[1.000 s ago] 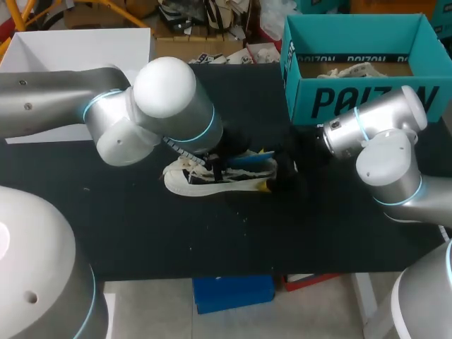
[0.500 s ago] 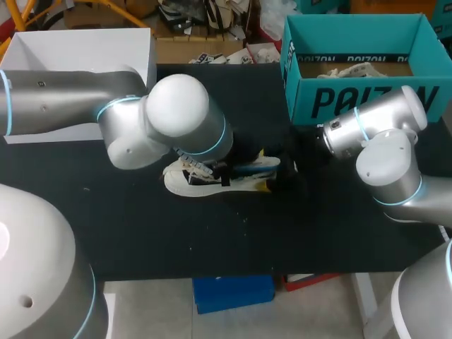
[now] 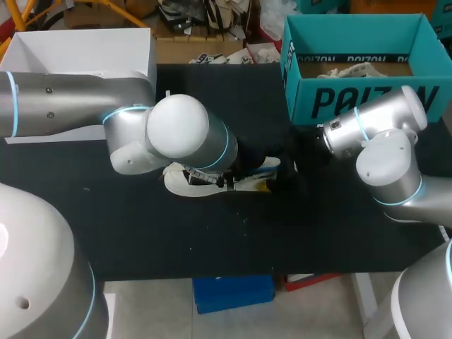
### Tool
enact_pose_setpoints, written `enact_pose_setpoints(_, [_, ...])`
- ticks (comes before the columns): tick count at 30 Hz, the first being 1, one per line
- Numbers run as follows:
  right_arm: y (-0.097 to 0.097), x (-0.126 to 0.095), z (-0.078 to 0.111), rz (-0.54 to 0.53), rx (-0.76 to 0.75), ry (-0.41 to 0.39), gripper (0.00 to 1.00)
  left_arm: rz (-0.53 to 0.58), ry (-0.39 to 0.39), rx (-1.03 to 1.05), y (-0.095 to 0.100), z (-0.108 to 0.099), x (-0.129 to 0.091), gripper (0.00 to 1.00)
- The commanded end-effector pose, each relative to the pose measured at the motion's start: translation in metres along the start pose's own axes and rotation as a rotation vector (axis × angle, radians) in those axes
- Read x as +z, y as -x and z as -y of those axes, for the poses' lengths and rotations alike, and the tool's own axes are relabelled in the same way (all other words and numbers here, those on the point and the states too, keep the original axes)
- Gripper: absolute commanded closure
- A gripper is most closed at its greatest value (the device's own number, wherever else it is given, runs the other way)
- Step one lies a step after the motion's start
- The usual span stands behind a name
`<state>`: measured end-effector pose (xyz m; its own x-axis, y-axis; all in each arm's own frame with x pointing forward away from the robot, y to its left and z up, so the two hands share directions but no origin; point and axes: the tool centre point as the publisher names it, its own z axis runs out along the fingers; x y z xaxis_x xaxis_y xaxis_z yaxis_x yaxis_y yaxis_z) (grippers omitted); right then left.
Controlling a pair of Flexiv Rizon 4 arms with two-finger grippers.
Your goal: Take the shoe out of the shoebox, open the shoe tongue, remove and reinsert the insole, then place the shoe into the shoebox
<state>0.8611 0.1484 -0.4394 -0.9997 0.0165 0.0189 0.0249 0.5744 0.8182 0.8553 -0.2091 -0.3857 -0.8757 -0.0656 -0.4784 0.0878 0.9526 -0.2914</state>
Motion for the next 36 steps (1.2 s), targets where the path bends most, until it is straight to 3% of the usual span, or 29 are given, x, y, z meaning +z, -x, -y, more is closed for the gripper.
enact_pose_setpoints(1, [0.000, 0.001, 0.003, -0.001, 0.001, -0.001, 1.00, -0.001, -0.008, 0.007, -0.001, 0.008, 0.014, 0.59])
enact_pose_setpoints(8, [0.000, 0.001, 0.003, -0.001, 0.001, -0.001, 1.00, 0.005, -0.036, 0.031, 0.001, 0.022, 0.015, 0.63])
enact_pose_setpoints(10, [0.000, 0.001, 0.003, -0.001, 0.001, -0.001, 1.00, 0.006, -0.040, 0.034, 0.002, 0.024, 0.015, 0.76])
enact_pose_setpoints(11, [0.000, 0.001, 0.003, -0.001, 0.001, -0.001, 1.00, 0.006, -0.042, 0.036, 0.002, 0.025, 0.015, 0.96])
enact_pose_setpoints(12, [0.000, 0.001, 0.003, -0.001, 0.001, -0.001, 1.00, 0.004, -0.045, 0.039, 0.002, 0.025, 0.015, 1.00])
enact_pose_setpoints(20, [0.000, 0.001, 0.003, -0.001, 0.001, -0.001, 1.00, -0.069, -0.095, 0.038, -0.001, 0.026, 0.002, 1.00])
enact_pose_setpoints(28, [0.000, 0.001, 0.003, -0.001, 0.001, -0.001, 1.00, -0.162, -0.236, -0.027, -0.003, 0.024, -0.048, 1.00])
enact_pose_setpoints(36, [0.000, 0.001, 0.003, -0.001, 0.001, -0.001, 1.00, -0.259, -0.380, -0.071, -0.010, 0.039, -0.091, 1.00])
